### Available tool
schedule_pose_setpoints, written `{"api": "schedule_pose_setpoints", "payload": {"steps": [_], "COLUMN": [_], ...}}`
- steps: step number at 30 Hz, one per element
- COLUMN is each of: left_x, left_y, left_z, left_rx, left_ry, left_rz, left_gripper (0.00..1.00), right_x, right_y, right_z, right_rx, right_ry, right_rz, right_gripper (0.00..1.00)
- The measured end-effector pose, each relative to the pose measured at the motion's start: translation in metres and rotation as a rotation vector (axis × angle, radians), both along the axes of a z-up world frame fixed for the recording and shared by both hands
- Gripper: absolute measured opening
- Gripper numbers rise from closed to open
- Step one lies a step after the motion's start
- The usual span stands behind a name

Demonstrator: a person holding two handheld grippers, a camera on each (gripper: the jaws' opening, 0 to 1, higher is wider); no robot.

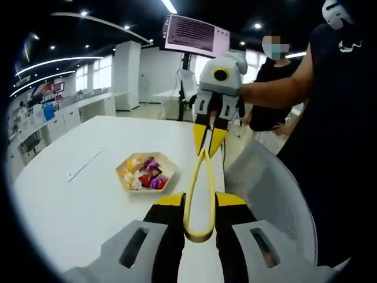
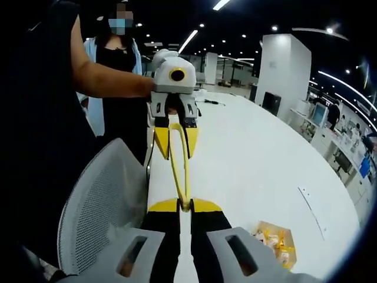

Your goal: Place the target food into the container with the food tongs after gripping and lifting it, then release it inside without dropping or visibly crushing the food.

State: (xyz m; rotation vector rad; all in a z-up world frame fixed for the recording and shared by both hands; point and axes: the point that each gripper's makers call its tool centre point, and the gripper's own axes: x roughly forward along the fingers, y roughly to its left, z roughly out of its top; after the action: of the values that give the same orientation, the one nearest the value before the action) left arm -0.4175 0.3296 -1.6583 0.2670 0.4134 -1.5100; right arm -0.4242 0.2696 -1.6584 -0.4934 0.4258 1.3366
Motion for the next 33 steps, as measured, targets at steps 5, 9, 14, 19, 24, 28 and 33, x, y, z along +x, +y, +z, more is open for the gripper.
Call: {"api": "schedule_pose_setpoints", "payload": {"steps": [5,9,14,19,24,28,33], "left_x": [-0.004,-0.004,-0.002,-0.002,0.001,0.001,0.002], "left_y": [0.001,0.001,0.001,0.001,0.000,-0.001,-0.001], "left_z": [-0.012,-0.023,-0.041,-0.069,-0.094,-0.110,-0.131], "left_rx": [0.046,0.071,0.134,0.217,0.253,0.268,0.312], "left_ry": [-0.012,-0.054,-0.098,-0.117,-0.116,-0.113,-0.114], "left_rz": [-0.007,-0.017,-0.018,-0.029,-0.023,-0.027,-0.026], "left_gripper": [0.14,0.14,0.14,0.14,0.14,0.14,0.14], "right_x": [-0.001,-0.001,0.001,0.000,0.003,0.003,0.004], "right_y": [-0.001,-0.001,-0.002,-0.004,-0.006,-0.008,-0.008], "right_z": [-0.008,-0.021,-0.040,-0.070,-0.092,-0.106,-0.123], "right_rx": [-0.020,-0.046,-0.053,-0.129,-0.172,-0.189,-0.242], "right_ry": [0.005,-0.001,-0.017,-0.039,-0.039,-0.026,-0.047], "right_rz": [-0.004,-0.009,-0.024,-0.030,-0.041,-0.046,-0.024], "right_gripper": [0.04,0.05,0.07,0.10,0.11,0.13,0.14]}}
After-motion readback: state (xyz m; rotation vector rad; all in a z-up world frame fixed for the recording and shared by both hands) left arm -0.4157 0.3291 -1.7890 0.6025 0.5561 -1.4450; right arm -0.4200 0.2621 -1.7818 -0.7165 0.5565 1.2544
